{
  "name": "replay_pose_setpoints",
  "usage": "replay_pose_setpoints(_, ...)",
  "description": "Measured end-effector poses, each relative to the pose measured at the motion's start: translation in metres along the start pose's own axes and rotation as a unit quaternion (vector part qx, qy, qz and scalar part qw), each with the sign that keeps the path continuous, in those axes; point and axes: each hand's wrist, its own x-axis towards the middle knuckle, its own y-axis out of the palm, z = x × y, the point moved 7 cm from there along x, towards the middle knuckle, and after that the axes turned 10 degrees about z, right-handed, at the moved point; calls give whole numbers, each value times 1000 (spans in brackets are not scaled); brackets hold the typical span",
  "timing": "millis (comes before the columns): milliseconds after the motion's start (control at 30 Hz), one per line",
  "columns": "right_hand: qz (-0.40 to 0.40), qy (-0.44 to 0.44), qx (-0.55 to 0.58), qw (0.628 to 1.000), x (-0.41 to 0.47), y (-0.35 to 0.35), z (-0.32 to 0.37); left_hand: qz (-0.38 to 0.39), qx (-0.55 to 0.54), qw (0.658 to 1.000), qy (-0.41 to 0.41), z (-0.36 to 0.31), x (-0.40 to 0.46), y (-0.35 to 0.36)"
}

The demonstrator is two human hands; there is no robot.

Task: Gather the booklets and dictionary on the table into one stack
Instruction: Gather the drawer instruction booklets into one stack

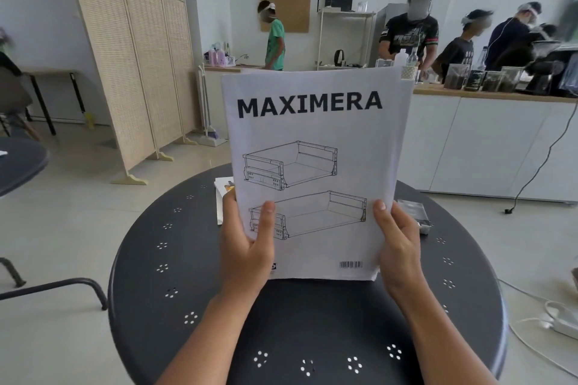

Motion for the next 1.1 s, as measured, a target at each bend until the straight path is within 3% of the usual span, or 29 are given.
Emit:
replay_pose_setpoints(200, 38, 21, -17, 999, 1, 4, -3, 4, -3, 1000, -8, 6, 3, -1)
replay_pose_setpoints(467, 7, -10, -36, 999, 1, 0, -2, -23, -28, 999, -14, 9, 3, -5)
replay_pose_setpoints(567, 19, -4, -42, 999, 1, 3, -4, 9, 16, 1000, -19, 9, -2, 0)
replay_pose_setpoints(833, 83, 152, 19, 985, 0, 0, -30, 93, 14, 992, -79, 27, 0, 0)
replay_pose_setpoints(1100, 127, 237, -128, 955, -3, -14, -56, 156, 164, 955, -192, 54, 1, -3)
